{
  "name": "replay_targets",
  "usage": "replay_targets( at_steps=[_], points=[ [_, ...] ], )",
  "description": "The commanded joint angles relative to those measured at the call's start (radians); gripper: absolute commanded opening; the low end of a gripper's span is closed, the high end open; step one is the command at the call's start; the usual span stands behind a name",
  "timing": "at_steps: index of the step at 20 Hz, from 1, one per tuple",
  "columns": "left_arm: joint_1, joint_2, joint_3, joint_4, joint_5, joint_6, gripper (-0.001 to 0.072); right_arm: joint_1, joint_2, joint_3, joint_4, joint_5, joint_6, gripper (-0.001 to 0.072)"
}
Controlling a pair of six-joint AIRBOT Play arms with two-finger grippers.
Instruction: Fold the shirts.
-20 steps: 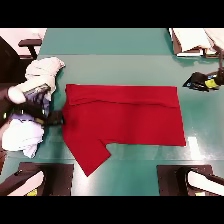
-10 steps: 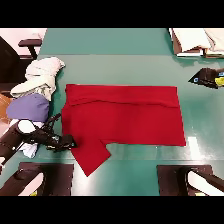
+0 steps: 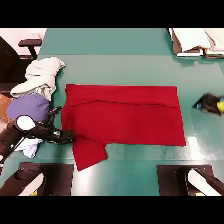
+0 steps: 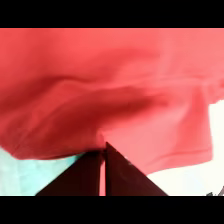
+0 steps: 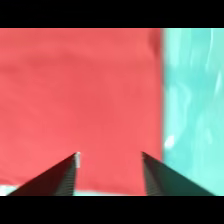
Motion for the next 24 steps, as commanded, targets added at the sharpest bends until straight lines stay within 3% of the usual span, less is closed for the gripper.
replay_targets(
  at_steps=[1, 3, 5, 9, 10, 12, 13, 15, 20, 24],
  points=[
    [-0.002, 0.001, 0.063, 0.004, -0.01, 0.008, 0.0025, -0.152, 0.078, -0.283, -0.053, 0.019, 0.002, 0.0529],
    [-0.002, 0.001, 0.068, 0.003, -0.008, 0.013, 0.0025, -0.221, 0.081, -0.416, -0.053, 0.013, 0.002, 0.051],
    [-0.002, 0.001, 0.069, 0.003, -0.008, 0.013, 0.0025, -0.247, 0.067, -0.5, -0.044, -0.028, -0.003, 0.0425],
    [-0.002, 0.001, 0.069, 0.003, -0.005, 0.013, 0.0025, -0.244, 0.008, -0.549, 0.093, -0.133, -0.029, 0.0413],
    [-0.002, 0.001, 0.069, 0.003, -0.004, 0.013, 0.0025, -0.244, -0.005, -0.544, 0.117, -0.148, -0.047, 0.0337],
    [-0.002, 0.001, 0.069, 0.004, -0.005, 0.013, 0.0025, -0.244, -0.02, -0.52, 0.131, -0.158, -0.053, 0.0276],
    [-0.002, 0.001, 0.069, 0.004, -0.005, 0.014, 0.0025, -0.244, -0.022, -0.505, 0.129, -0.158, -0.056, 0.0151],
    [-0.002, 0.001, 0.074, 0.005, -0.013, 0.016, 0.0023, -0.244, -0.018, -0.476, 0.131, -0.15, -0.069, 0.0032],
    [-0.002, 0.002, 0.127, 0.037, -0.116, 0.019, 0.0023, -0.244, 0.105, -0.416, 0.12, -0.071, -0.077, 0.0015],
    [-0.002, 0.16, 0.146, 0.036, -0.218, -0.034, 0.0023, -0.23, 0.293, -0.351, 0.063, 0.08, -0.063, 0.0015]
  ],
)
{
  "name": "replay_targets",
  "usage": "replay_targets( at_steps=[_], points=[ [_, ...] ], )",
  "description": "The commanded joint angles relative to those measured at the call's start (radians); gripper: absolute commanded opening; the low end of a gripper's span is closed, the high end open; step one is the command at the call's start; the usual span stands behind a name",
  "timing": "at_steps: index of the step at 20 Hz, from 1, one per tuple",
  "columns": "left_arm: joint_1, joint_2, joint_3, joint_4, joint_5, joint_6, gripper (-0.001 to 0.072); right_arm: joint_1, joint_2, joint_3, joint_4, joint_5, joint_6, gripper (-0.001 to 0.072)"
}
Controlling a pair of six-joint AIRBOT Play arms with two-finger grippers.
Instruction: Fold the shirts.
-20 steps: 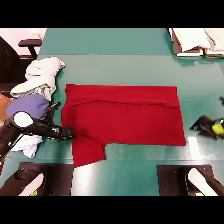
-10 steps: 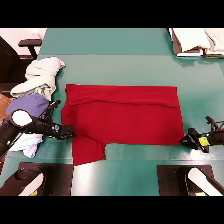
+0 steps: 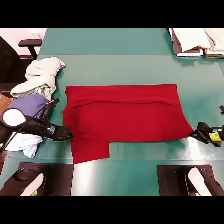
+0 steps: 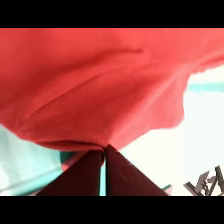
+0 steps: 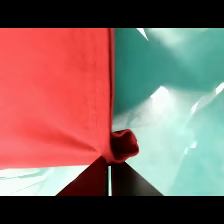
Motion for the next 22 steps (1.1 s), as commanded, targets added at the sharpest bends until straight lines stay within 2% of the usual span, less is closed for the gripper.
replay_targets(
  at_steps=[1, 3, 5, 7, 10, 15, 20, 21, 22],
  points=[
    [0.0, 0.101, 0.035, 0.003, -0.067, -0.045, 0.0022, 0.038, 0.122, 0.061, -0.037, 0.073, 0.035, 0.0014],
    [0.0, 0.095, 0.095, 0.032, -0.022, -0.044, 0.0022, 0.123, 0.126, 0.125, -0.055, 0.047, 0.066, 0.0014],
    [0.0, 0.049, 0.159, 0.084, 0.085, -0.029, 0.0022, 0.216, 0.061, 0.205, -0.058, -0.013, 0.103, 0.0014],
    [0.0, -0.059, 0.243, 0.124, 0.163, 0.02, 0.0023, 0.31, -0.058, 0.29, -0.085, -0.074, 0.13, 0.0014],
    [0.0, -0.269, 0.402, 0.157, 0.246, 0.048, 0.0024, 0.414, -0.272, 0.434, -0.103, -0.135, 0.134, 0.0014],
    [0.003, -0.606, 0.642, 0.173, 0.332, 0.094, 0.0025, 0.446, -0.584, 0.68, -0.087, -0.187, 0.138, 0.0015],
    [0.003, -0.741, 0.699, 0.173, 0.413, 0.094, 0.0027, 0.447, -0.777, 0.86, -0.068, -0.183, 0.137, 0.003],
    [0.003, -0.741, 0.698, 0.173, 0.422, 0.094, 0.0035, 0.446, -0.806, 0.891, -0.067, -0.183, 0.13, 0.0191],
    [0.003, -0.74, 0.704, 0.172, 0.427, 0.094, 0.0284, 0.446, -0.826, 0.913, -0.064, -0.18, 0.111, 0.0312]
  ],
)
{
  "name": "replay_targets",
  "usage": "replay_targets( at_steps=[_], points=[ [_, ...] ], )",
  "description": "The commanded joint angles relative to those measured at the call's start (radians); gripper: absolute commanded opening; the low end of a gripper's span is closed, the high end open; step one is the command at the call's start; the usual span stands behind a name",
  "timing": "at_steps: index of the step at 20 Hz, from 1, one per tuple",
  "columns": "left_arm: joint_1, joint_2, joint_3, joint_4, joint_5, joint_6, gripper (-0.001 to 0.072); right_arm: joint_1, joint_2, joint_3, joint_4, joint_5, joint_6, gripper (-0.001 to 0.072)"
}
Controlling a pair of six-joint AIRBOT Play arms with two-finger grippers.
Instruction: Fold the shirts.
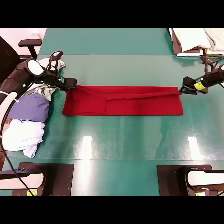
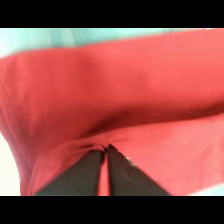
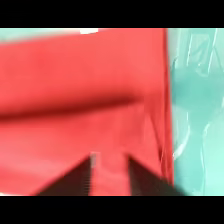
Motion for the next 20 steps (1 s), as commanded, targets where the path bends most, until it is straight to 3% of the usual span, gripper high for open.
replay_targets(
  at_steps=[1, 2, 3, 5, 6, 7, 8, 9, 14, 18, 20],
  points=[
    [0.001, -0.042, 0.033, 0.0, 0.043, -0.005, 0.0523, -0.003, -0.099, 0.103, 0.037, 0.005, -0.066, 0.0321],
    [0.001, -0.042, 0.047, 0.001, 0.029, -0.006, 0.0556, -0.015, -0.102, 0.112, 0.078, 0.009, -0.103, 0.036],
    [0.001, -0.042, 0.071, 0.0, 0.0, -0.005, 0.0544, -0.032, -0.101, 0.113, 0.119, 0.015, -0.135, 0.0391],
    [0.001, -0.041, 0.119, -0.004, -0.05, -0.004, 0.0543, -0.084, -0.102, 0.111, 0.164, 0.073, -0.18, 0.0396],
    [0.001, -0.039, 0.134, -0.016, -0.069, -0.003, 0.0541, -0.114, -0.103, 0.11, 0.161, 0.109, -0.191, 0.0484],
    [0.001, -0.038, 0.137, -0.03, -0.076, -0.002, 0.04, -0.145, -0.103, 0.109, 0.163, 0.138, -0.198, 0.0517],
    [0.001, -0.038, 0.137, -0.05, -0.077, -0.002, 0.0126, -0.181, -0.105, 0.109, 0.163, 0.163, -0.198, 0.0533],
    [-0.002, -0.039, 0.137, -0.064, -0.072, -0.003, 0.0035, -0.21, -0.109, 0.109, 0.163, 0.182, -0.198, 0.0533],
    [-0.051, -0.044, 0.135, -0.16, -0.044, -0.002, 0.0035, -0.283, -0.168, -0.005, 0.176, 0.199, -0.205, 0.0533],
    [-0.144, -0.069, 0.133, -0.162, -0.008, -0.012, 0.0026, -0.256, -0.214, -0.129, 0.358, 0.09, -0.27, 0.053],
    [-0.2, -0.1, 0.133, -0.164, 0.038, -0.033, 0.0025, -0.22, -0.237, -0.14, 0.425, 0.062, -0.298, 0.0429]
  ],
)
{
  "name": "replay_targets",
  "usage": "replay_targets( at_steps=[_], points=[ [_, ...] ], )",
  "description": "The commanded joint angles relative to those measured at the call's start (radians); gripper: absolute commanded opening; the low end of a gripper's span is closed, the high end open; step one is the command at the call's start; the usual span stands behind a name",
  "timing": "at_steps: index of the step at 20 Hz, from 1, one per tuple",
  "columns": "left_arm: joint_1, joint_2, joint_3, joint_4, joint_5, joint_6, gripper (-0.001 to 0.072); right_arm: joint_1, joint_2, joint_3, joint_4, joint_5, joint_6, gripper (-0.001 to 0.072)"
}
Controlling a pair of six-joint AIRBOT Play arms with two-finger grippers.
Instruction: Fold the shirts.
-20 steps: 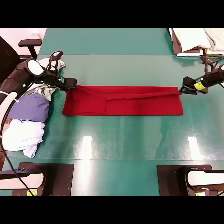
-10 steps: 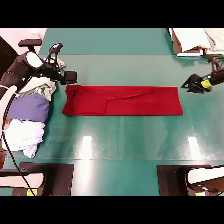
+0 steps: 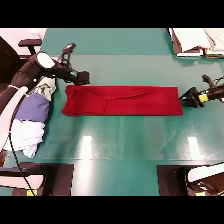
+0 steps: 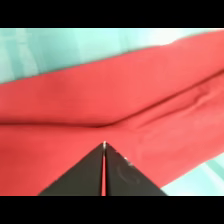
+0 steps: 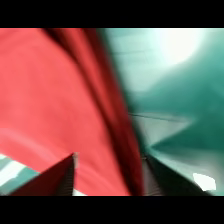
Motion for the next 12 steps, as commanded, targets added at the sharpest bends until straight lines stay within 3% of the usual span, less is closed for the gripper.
replay_targets(
  at_steps=[1, 3, 4, 12],
  points=[
    [-0.093, -0.046, 0.002, -0.021, 0.082, -0.019, 0.0025, 0.05, -0.039, -0.037, 0.092, -0.076, -0.047, 0.0303],
    [-0.145, -0.085, 0.004, -0.056, 0.153, -0.019, 0.0025, 0.085, -0.036, 0.002, 0.091, -0.07, -0.058, 0.0049],
    [-0.166, -0.105, 0.006, -0.068, 0.169, -0.019, 0.0025, 0.1, -0.027, 0.034, 0.092, -0.056, -0.058, 0.0016],
    [-0.276, -0.352, 0.256, -0.08, 0.1, -0.033, 0.0025, 0.281, 0.218, 0.346, 0.093, 0.009, 0.034, 0.0016]
  ],
)
